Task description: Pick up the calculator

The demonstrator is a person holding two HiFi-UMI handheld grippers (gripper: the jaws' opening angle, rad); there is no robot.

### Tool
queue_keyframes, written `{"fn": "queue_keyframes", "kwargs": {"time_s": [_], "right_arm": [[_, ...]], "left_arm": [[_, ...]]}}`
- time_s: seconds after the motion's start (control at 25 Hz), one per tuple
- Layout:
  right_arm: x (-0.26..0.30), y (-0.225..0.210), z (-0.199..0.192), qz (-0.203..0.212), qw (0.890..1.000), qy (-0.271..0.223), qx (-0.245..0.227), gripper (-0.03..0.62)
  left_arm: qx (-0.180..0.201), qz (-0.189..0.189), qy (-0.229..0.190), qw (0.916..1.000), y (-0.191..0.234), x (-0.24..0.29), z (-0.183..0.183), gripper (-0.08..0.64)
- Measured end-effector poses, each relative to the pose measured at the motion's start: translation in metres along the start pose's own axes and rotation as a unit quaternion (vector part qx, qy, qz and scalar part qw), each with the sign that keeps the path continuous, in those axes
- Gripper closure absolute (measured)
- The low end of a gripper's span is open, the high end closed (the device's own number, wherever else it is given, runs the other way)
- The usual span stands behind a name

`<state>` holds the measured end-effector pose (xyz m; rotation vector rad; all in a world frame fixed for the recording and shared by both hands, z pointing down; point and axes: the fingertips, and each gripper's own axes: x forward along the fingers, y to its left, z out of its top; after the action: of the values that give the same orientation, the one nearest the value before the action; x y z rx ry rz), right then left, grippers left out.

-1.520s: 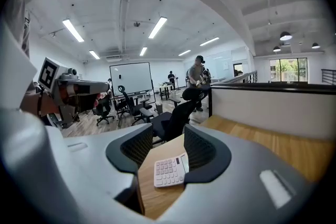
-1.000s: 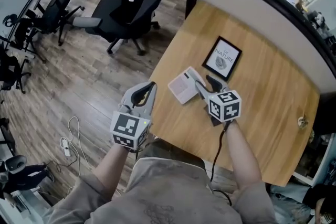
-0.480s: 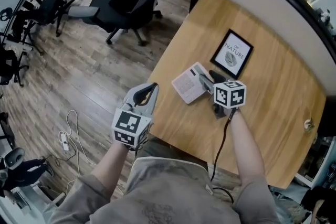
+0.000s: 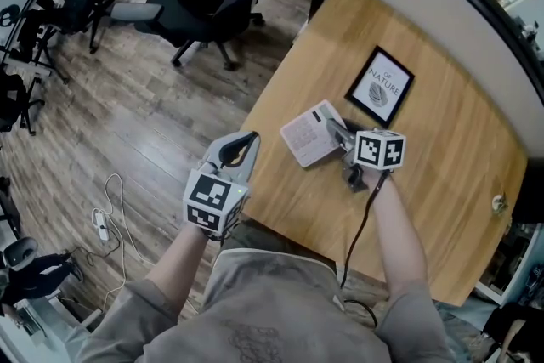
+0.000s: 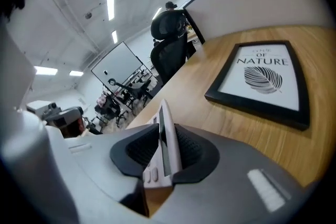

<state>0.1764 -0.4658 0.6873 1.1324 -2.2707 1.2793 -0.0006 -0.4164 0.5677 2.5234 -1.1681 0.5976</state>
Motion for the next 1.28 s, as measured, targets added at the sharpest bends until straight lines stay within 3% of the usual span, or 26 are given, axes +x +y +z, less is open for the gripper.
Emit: {"fn": "queue_keyframes", "kwargs": {"time_s": [0.12, 0.32, 0.48, 0.64, 0.96, 1.16, 1.28], "right_arm": [[-0.012, 0.01, 0.002, 0.03, 0.998, -0.023, 0.057, 0.535], [-0.035, 0.027, 0.006, -0.016, 0.998, -0.051, 0.036, 0.537], [-0.07, 0.051, 0.032, -0.033, 0.993, -0.11, 0.038, 0.537], [-0.116, 0.087, 0.061, -0.046, 0.984, -0.173, 0.008, 0.537], [-0.229, 0.158, 0.108, -0.098, 0.946, -0.298, -0.079, 0.537], [-0.291, 0.192, 0.112, -0.131, 0.915, -0.367, -0.101, 0.537], [-0.321, 0.211, 0.106, -0.135, 0.904, -0.391, -0.102, 0.537]], "left_arm": [[0.004, -0.003, 0.003, 1.0, -0.001, -0.002, 0.005, 0.558], [0.009, -0.008, 0.0, 0.9999, -0.004, -0.017, 0.02, 0.558], [0.02, -0.006, -0.014, 0.9997, -0.005, -0.031, 0.043, 0.558], [0.035, 0.003, -0.036, 0.9987, -0.005, -0.052, 0.071, 0.558], [0.094, 0.015, -0.093, 0.9911, -0.016, -0.092, 0.134, 0.558], [0.121, 0.023, -0.123, 0.9847, -0.026, -0.118, 0.164, 0.558], [0.13, 0.024, -0.145, 0.9805, -0.036, -0.136, 0.182, 0.558]]}}
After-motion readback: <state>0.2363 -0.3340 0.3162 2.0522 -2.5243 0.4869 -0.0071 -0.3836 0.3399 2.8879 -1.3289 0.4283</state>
